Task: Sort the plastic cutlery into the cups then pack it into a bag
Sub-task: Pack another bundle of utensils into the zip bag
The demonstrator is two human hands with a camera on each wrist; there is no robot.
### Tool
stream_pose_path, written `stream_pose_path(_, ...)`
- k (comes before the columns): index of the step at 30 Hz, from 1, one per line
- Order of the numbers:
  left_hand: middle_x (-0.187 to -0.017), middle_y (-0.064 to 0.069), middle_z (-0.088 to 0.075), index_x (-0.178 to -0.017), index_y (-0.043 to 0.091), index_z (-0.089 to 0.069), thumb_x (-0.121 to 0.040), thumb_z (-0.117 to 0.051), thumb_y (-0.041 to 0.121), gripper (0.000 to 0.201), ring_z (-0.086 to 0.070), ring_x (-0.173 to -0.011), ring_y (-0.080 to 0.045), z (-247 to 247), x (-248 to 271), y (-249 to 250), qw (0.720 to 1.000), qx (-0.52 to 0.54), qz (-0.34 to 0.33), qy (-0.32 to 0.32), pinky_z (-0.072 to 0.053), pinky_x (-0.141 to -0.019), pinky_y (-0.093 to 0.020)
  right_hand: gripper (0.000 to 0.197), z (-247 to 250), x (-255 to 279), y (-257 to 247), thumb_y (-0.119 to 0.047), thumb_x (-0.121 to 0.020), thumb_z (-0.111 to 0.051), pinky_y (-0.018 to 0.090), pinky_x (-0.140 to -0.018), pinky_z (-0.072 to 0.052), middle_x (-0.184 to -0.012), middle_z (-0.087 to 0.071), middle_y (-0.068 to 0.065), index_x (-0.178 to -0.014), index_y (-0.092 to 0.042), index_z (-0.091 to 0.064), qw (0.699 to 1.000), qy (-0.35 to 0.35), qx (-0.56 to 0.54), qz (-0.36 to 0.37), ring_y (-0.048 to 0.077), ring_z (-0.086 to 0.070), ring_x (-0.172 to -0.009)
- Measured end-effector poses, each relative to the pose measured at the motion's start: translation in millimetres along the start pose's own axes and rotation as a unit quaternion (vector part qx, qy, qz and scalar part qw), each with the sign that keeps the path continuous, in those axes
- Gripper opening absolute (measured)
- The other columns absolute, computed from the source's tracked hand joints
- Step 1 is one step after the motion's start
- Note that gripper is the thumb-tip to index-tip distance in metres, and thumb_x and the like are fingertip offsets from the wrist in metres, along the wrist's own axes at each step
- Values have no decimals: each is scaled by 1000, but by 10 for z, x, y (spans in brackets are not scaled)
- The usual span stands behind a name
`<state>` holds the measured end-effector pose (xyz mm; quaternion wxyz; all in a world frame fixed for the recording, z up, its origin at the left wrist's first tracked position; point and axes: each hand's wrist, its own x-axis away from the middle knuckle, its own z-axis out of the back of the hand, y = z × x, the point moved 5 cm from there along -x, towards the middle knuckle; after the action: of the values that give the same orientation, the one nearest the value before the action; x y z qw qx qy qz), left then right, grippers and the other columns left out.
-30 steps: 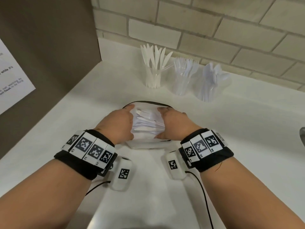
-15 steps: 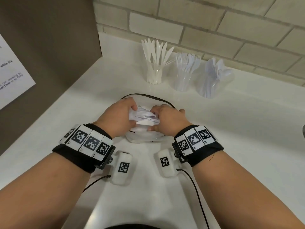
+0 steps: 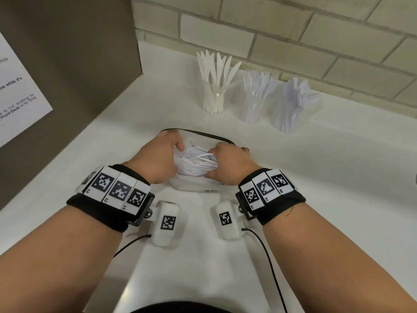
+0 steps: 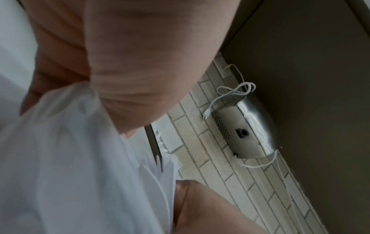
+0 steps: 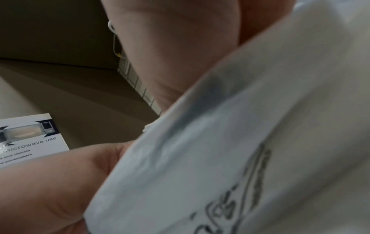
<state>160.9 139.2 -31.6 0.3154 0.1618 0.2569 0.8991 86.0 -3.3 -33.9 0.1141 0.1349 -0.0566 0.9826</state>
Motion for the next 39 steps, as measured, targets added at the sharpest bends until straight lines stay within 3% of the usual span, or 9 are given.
stream_pose_path(3, -152, 6, -27, -107, 18, -55, -73, -57, -10, 44, -48, -124, -18, 30, -2, -23, 999, -30, 11, 3, -42, -77, -21, 23, -16, 8, 9, -38, -85, -62, 38, -92, -37, -91, -50, -3, -94, -19, -53, 1000, -9, -27, 9, 22, -52, -95)
stream_pose_path(9, -154, 6, -24, -129, 17, -48, -76, -59, -4, 58, -48, -127, -18, -24, -24, -46, 998, -65, 16, -16, -35, -87, -18, 35, -34, 6, 41, -27, -85, -60, 38, -91, -44, -99, -55, -2, -118, -17, -52, 996, 4, -90, 16, 20, -52, -92)
stream_pose_path(12, -129, 0, -47, -119, 19, -48, -73, -62, -4, 54, -58, -99, -24, -4, -18, -46, 999, -38, 25, -5, -43, -71, -23, 34, -67, -34, 49, -31, -83, -60, 39, -90, -47, -101, -59, -2, -115, -19, -55, 996, -6, -92, 14, 21, -57, -94)
stream_pose_path(15, -110, 5, -45, -116, 22, -43, -72, -63, -4, 55, -53, -76, -17, 3, -6, -69, 999, -16, 35, 2, -36, -54, -21, 28, -65, -43, 57, -35, -82, -64, 40, -89, -47, -101, -62, -2, -106, -21, -59, 996, -16, -80, 22, 20, -58, -92)
stream_pose_path(18, -111, 8, -39, -116, 20, -44, -71, -68, 0, 55, -52, -83, -18, -32, 3, -39, 1000, -11, 16, 12, -36, -63, -22, 28, -50, -34, 43, -41, -82, -65, 42, -93, -38, -95, -57, -6, -104, -24, -60, 999, -10, -49, 17, 17, -50, -88)
stream_pose_path(24, -109, 4, -47, -112, 22, -43, -68, -69, 2, 55, -56, -84, -21, -13, 15, -87, 999, -4, 44, 3, -49, -63, -30, 39, -21, -1, 31, -44, -87, -59, 42, -94, -37, -112, -61, -2, -119, -22, -55, 998, -26, -39, 35, 21, -56, -106)
stream_pose_path(30, -101, 6, -47, -110, 24, -42, -65, -75, 7, 58, -53, -78, -17, -27, 14, -84, 999, 9, 49, -5, -38, -55, -23, 27, -23, 12, -66, -30, -88, -60, 44, -100, -35, -93, -48, -6, -112, -19, -54, 997, -48, 29, 45, 21, -55, -102)
stream_pose_path(33, -90, 5, -51, -108, 27, -42, -66, -72, 5, 56, -53, -71, -13, -3, 33, -115, 997, 24, 69, -5, -40, -52, -25, 29, -10, 40, -46, -31, -90, -56, 42, -99, -36, -96, -50, -4, -115, -16, -52, 997, -47, 7, 52, 22, -56, -103)
stream_pose_path(39, -104, 3, -57, -116, 25, -48, -70, -73, 10, 54, -58, -86, -17, 73, 68, -76, 999, 8, 40, -17, -46, -64, -23, 32, 88, 85, 62, -25, -90, -59, 34, -91, -42, -114, -61, 8, -119, -12, -53, 996, -19, -78, 43, 26, -57, -107)
